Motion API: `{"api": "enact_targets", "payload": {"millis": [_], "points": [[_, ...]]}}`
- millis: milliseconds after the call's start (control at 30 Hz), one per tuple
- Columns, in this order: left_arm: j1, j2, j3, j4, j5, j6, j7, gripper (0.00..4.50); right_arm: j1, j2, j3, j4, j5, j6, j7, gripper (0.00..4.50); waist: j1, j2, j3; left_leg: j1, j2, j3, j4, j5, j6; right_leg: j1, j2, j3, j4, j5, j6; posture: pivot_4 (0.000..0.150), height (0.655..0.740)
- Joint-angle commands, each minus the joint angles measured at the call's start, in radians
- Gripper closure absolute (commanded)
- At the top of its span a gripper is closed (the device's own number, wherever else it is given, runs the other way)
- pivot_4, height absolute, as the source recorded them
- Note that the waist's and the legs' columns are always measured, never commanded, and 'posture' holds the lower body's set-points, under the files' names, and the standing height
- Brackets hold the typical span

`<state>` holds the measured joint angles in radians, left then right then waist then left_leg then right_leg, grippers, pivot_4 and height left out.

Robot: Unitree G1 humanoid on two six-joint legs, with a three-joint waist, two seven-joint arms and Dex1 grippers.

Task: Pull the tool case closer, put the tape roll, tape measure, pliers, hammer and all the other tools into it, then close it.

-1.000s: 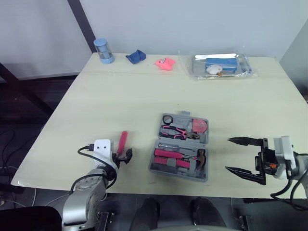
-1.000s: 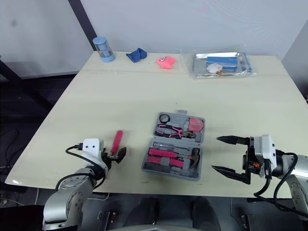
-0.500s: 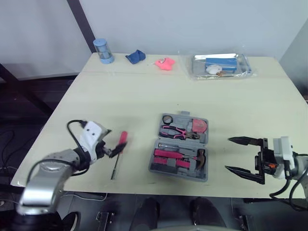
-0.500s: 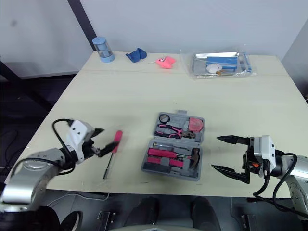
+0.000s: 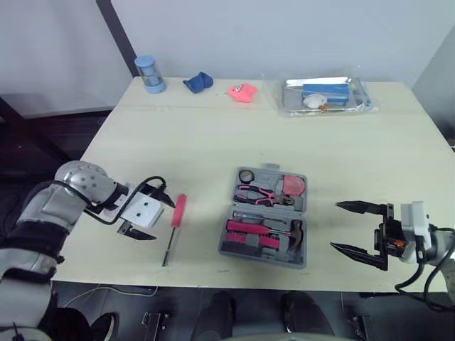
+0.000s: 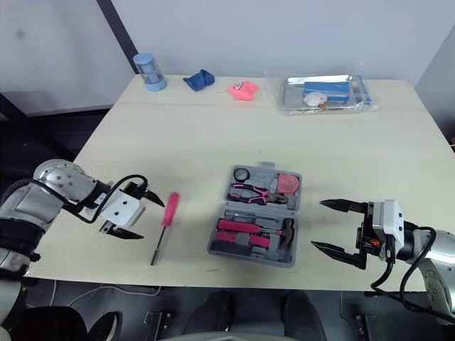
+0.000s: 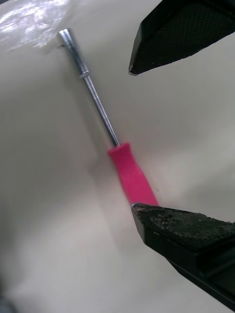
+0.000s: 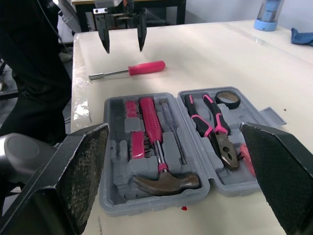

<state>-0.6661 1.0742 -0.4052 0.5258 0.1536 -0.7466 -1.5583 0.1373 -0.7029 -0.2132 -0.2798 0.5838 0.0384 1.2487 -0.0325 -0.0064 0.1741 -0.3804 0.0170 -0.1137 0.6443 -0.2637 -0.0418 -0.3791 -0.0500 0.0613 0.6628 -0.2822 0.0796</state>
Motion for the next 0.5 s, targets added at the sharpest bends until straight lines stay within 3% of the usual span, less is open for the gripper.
{"api": "enact_targets", "payload": {"millis": [33, 167, 500], "points": [[-0.072, 0.014, -0.067, 0.053, 0.087, -0.136, -0.055, 0.06, 0.003, 0.0, -0.024, -0.031, 0.011, -0.018, -0.009, 0.0, -0.004, 0.0, 0.0, 0.0, 0.0, 0.0, 0.0, 0.0, 0.0, 0.0, 0.0, 0.0, 0.0, 0.0, 0.0, 0.15, 0.74], [-0.173, -0.025, -0.136, 0.138, 0.217, -0.257, 0.005, 0.06, -0.002, 0.001, -0.019, -0.031, 0.011, -0.02, -0.017, 0.0, -0.009, -0.001, 0.001, 0.0, 0.0, 0.0, 0.001, 0.0, 0.0, 0.0, 0.0, 0.0, 0.001, 0.0, 0.0, 0.15, 0.74], [-0.302, -0.149, -0.234, 0.296, 0.347, -0.437, 0.113, 0.06, -0.023, -0.006, -0.021, -0.022, 0.013, -0.019, -0.014, 0.0, -0.011, -0.002, 0.002, -0.001, 0.0, -0.001, 0.002, 0.0, 0.0, 0.0, 0.0, 0.0, 0.001, 0.0, 0.0, 0.15, 0.74]]}}
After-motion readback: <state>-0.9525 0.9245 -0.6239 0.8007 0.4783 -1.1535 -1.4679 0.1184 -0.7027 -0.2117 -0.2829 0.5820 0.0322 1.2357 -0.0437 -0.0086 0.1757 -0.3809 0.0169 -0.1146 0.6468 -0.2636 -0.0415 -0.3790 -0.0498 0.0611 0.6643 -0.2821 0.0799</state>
